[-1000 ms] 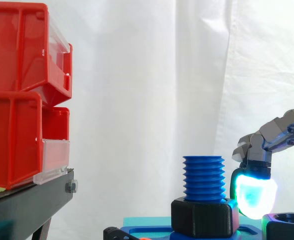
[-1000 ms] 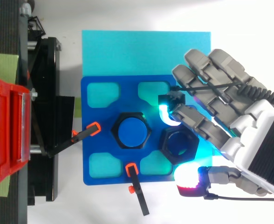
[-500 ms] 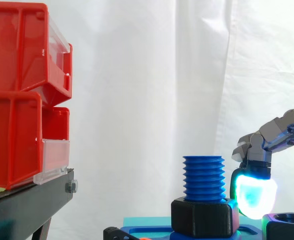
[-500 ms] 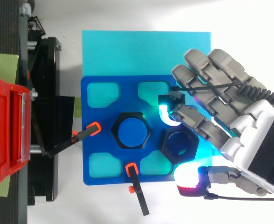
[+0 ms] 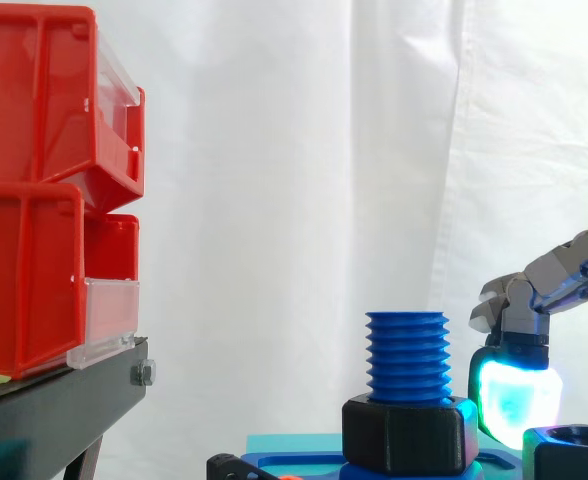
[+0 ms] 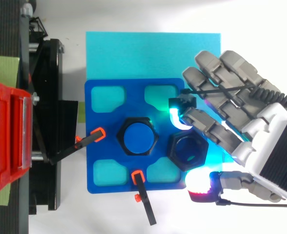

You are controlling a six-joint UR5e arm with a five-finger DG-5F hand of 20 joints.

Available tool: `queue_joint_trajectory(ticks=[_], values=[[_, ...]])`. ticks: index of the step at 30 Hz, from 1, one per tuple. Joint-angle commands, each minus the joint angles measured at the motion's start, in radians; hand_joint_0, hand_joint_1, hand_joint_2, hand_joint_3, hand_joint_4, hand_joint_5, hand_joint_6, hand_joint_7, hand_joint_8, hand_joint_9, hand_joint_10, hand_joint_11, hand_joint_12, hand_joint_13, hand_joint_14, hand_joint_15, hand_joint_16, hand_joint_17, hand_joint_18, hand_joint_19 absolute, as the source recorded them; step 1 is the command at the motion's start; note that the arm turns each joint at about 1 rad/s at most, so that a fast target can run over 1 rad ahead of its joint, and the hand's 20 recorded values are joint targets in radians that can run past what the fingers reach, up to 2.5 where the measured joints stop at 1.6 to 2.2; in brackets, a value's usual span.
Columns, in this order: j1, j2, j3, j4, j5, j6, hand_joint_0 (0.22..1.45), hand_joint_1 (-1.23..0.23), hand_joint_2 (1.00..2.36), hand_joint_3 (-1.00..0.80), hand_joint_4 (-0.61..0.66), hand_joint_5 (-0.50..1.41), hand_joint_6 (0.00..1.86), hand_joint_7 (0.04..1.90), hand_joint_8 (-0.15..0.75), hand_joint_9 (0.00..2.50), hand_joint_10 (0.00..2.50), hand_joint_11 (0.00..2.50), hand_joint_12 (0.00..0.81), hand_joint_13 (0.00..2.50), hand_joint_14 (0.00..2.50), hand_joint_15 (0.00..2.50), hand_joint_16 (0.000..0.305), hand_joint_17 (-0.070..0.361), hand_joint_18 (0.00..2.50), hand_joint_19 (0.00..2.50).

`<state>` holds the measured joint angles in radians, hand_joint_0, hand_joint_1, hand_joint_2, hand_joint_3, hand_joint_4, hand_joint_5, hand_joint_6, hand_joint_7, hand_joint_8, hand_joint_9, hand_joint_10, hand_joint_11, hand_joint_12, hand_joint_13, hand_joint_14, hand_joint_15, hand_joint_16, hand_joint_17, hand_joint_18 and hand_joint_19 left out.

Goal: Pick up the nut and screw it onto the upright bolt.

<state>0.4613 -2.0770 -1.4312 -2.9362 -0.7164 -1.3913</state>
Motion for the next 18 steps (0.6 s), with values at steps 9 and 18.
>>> queue_joint_trajectory(ticks=[9,18], values=[[-0.001,0.0,0.0,-0.012,0.0,0.0,0.45,-0.75,1.0,-0.5,0.3,-0.24,0.5,1.02,0.29,0.06,0.0,0.0,0.443,0.0,0.0,0.0,0.065,0.146,0.0,0.0],[-0.001,0.0,-0.001,-0.012,0.0,0.0,0.48,-0.75,1.0,-0.5,0.33,-0.22,0.5,1.11,0.289,0.11,0.0,0.0,0.431,0.0,0.0,0.0,0.062,0.14,0.0,0.0]])
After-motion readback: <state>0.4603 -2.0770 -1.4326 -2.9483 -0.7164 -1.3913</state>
